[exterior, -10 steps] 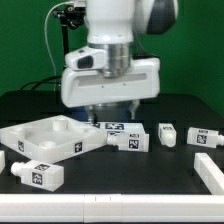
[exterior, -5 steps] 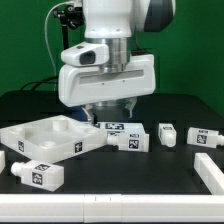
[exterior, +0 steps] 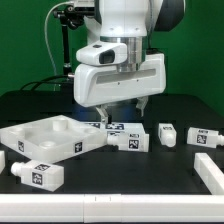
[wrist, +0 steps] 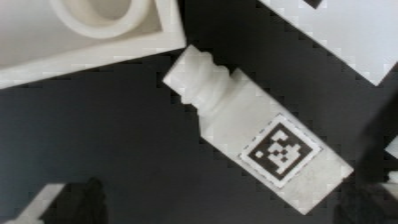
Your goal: Assemble one leg
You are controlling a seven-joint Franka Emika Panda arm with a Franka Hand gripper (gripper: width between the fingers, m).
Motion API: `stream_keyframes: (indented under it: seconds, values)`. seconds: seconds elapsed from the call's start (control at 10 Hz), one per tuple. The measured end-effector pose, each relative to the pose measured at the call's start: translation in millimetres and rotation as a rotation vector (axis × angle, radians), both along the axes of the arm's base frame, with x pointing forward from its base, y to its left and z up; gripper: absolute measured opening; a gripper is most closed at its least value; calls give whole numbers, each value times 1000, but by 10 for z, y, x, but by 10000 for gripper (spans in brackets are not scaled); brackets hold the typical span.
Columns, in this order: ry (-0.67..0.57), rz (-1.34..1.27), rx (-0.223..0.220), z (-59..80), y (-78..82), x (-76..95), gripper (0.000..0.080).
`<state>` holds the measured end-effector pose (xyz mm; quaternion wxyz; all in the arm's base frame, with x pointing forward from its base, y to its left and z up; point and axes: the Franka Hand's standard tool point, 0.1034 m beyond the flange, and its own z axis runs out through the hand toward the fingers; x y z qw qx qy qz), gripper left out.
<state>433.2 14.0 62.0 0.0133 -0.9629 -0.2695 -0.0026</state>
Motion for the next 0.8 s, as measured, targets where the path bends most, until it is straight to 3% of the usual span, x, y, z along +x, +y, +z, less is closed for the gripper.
stream_keyframes:
  seconds: [0.2,0.4,0.8]
  values:
    - [-57,234,-29,-109,254,-16,649]
    - [-38,330,-35,-228,418,-52,649]
    - [-40,323,-35,-248,379,-53,649]
